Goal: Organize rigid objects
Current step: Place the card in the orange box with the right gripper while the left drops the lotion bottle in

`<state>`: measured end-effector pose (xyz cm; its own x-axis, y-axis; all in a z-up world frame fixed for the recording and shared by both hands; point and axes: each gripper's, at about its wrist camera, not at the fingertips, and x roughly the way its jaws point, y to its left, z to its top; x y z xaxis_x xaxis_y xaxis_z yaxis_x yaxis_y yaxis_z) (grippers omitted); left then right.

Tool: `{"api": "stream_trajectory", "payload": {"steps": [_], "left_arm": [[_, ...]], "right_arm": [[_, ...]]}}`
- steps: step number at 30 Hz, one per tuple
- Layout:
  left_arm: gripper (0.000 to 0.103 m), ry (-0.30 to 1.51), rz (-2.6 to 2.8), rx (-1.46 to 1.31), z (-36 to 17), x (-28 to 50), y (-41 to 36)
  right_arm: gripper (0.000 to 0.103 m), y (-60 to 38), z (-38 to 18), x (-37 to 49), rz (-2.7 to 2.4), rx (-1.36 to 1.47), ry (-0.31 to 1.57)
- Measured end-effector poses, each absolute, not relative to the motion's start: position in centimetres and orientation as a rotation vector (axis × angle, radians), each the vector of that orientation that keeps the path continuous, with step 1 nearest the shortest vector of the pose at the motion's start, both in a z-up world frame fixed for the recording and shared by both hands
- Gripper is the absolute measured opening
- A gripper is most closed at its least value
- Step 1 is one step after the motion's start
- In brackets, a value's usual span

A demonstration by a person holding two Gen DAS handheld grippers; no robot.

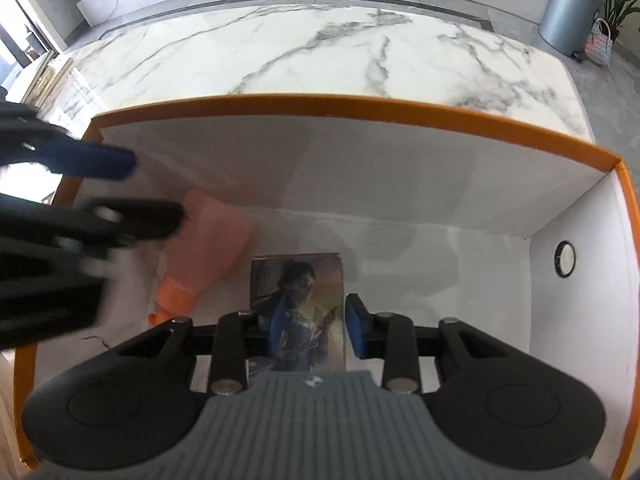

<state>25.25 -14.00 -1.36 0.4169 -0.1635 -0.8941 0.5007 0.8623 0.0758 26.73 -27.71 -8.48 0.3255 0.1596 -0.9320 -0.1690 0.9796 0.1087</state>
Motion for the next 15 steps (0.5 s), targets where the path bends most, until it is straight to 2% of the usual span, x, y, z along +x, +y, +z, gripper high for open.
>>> {"api": "stream_trajectory", "payload": {"steps": [1, 3, 8, 10, 15], "left_arm": [[0.053, 1.042, -0.430, 0.345, -0.7, 25.0, -13.7], [0.053, 1.009, -0.428, 0.321, 0.5, 24.5, -13.0], [0.053, 0.980, -0.417, 0.293, 1.6, 23.9, -11.6], [0.053, 0.984, -0.418, 0.271, 1.5, 23.8, -10.9], [0.053, 0.995, -0.397, 0.258, 0.9, 23.5, -9.4]], "right_arm": [[0.054, -27.7, -8.4, 26.7, 0.213, -0.011, 1.226], [0.064, -27.4, -8.3, 26.6, 0.212, -0.017, 1.237], [0.063, -26.4, -9.2, 26.5, 0.220, -0.070, 1.316], [0.058, -26.1, -9.5, 26.6, 0.224, -0.077, 1.338], [0.058, -25.4, -9.9, 27.1, 0.198, -0.063, 1.352]]}}
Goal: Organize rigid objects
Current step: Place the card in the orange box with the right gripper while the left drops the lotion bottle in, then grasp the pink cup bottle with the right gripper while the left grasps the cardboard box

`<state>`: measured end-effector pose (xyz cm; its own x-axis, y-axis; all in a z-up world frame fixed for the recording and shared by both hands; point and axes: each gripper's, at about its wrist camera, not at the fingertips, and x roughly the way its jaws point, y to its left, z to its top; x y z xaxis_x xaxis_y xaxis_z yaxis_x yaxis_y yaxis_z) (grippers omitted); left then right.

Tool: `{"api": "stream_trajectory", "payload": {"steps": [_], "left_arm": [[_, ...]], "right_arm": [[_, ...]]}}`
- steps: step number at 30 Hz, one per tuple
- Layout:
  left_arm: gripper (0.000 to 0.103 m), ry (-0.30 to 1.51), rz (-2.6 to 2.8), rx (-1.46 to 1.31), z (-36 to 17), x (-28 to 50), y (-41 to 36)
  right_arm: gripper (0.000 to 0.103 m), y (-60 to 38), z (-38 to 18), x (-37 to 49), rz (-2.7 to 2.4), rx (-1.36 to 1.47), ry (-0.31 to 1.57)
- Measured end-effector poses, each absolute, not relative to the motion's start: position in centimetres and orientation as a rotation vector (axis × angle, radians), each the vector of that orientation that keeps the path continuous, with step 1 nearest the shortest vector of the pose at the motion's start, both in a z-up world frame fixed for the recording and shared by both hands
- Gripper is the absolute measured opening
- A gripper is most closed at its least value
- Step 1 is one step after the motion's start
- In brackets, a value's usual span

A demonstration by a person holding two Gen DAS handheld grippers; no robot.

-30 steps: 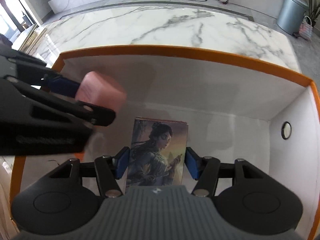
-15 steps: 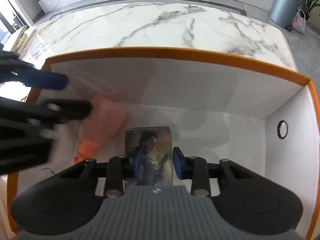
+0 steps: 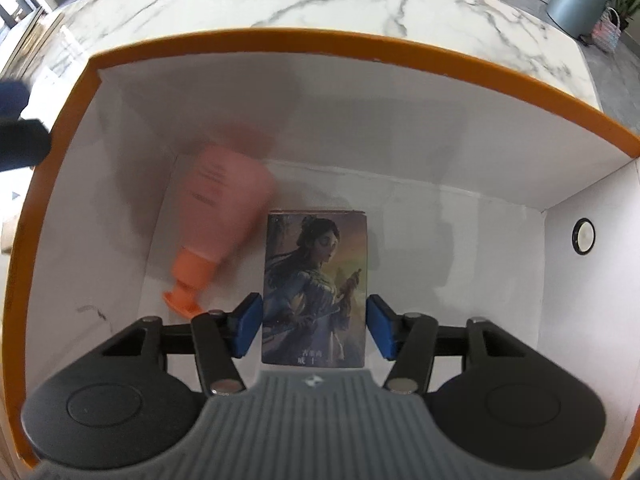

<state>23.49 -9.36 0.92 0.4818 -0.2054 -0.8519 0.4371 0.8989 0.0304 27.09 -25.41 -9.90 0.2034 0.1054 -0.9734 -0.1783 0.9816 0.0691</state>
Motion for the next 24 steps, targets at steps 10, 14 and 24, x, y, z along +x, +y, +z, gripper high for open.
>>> {"api": "stream_trajectory", "payload": {"steps": [10, 14, 24], "left_arm": [[0.053, 1.026, -0.351, 0.247, -0.6, 22.8, -5.6], [0.053, 1.034, -0.350, 0.239, -0.9, 22.3, -4.5], [0.053, 1.026, -0.332, 0.216, -0.6, 21.5, -2.4]], "right_arm": [[0.057, -24.1, -9.6, 28.0, 0.134, 0.008, 1.310], [0.057, -23.4, -9.7, 27.9, 0.142, 0.003, 1.303], [0.058, -20.8, -9.9, 27.7, 0.151, -0.022, 1.312]]}}
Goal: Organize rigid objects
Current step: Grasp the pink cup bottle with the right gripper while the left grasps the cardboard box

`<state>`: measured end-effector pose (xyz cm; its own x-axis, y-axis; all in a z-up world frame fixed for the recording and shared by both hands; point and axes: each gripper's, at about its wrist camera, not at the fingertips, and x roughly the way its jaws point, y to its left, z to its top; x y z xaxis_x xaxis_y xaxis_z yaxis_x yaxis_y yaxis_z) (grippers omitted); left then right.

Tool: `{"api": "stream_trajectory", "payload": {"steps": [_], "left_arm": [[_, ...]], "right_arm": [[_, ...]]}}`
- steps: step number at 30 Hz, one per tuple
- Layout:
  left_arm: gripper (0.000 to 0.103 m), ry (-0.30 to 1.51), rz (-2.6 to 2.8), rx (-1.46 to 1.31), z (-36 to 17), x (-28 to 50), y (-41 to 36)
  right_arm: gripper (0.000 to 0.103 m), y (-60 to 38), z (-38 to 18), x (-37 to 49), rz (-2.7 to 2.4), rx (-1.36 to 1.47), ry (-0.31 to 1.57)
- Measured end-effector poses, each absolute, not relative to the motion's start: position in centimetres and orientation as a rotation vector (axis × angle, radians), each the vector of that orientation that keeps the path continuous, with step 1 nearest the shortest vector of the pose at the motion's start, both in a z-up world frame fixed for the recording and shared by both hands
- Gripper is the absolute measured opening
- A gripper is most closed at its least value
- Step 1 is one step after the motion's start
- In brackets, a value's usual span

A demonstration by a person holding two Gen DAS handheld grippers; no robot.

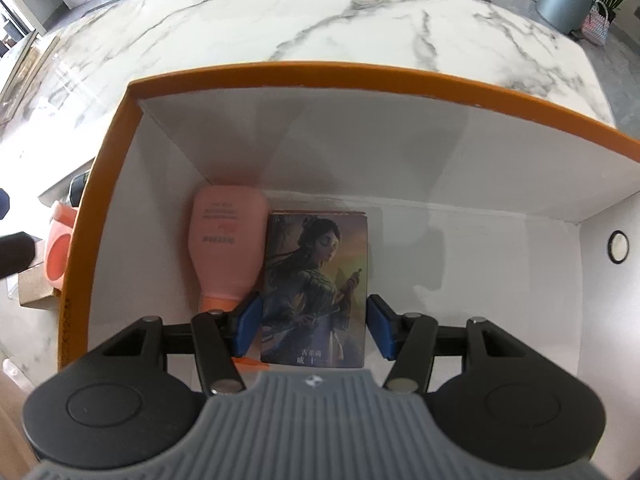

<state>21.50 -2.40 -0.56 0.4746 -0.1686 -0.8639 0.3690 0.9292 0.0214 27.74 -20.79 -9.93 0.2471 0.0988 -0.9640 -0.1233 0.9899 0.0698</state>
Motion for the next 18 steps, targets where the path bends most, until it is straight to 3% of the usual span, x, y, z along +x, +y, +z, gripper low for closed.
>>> {"api": "stream_trajectory", "payload": {"steps": [13, 18], "left_arm": [[0.054, 0.950, -0.326, 0.171, 1.4, 18.1, 2.3], [0.057, 0.916, -0.394, 0.229, 1.1, 17.0, 3.4]], "right_arm": [[0.058, -16.9, -0.3, 23.1, 0.282, -0.074, 1.023], [0.058, -13.5, 0.6, 21.9, 0.407, -0.115, 0.994]]}}
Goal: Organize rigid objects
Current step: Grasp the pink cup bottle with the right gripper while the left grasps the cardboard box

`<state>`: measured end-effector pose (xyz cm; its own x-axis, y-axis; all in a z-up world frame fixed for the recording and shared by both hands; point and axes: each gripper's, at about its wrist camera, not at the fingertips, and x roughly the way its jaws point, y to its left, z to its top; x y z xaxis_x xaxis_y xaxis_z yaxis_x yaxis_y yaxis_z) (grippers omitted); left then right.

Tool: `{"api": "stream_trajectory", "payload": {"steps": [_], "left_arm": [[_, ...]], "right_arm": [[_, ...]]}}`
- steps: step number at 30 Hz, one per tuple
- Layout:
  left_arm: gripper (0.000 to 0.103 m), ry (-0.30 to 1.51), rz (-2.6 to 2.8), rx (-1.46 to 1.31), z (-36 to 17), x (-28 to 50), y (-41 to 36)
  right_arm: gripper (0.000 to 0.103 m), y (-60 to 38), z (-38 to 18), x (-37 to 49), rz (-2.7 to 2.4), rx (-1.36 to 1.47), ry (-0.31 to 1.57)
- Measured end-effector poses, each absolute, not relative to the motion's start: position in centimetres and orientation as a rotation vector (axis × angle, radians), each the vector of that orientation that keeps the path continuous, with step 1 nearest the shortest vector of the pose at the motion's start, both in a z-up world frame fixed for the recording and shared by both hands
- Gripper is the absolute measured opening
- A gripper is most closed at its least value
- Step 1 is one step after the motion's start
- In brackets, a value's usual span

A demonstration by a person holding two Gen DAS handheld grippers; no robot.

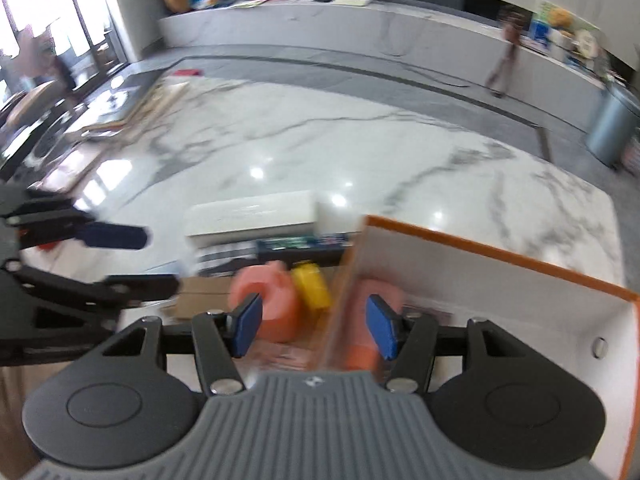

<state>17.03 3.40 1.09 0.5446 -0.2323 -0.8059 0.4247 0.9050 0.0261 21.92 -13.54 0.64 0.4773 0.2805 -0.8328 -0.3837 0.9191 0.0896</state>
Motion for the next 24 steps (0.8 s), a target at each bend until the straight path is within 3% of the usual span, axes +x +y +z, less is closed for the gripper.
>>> {"api": "stream_trajectory", "payload": {"steps": [14, 24], "left_arm": [[0.074, 0.913, -0.589, 0.514, -4.2, 17.2, 3.3], [0.075, 0.957, -0.667, 0.536, -7.3, 19.1, 2.3]], "right_arm": [[0.058, -7.7, -3.9, 24.1, 0.448, -0.203, 1.110], [0.059, -6.7, -5.5, 26.2, 0.429, -0.209, 1.132]]}}
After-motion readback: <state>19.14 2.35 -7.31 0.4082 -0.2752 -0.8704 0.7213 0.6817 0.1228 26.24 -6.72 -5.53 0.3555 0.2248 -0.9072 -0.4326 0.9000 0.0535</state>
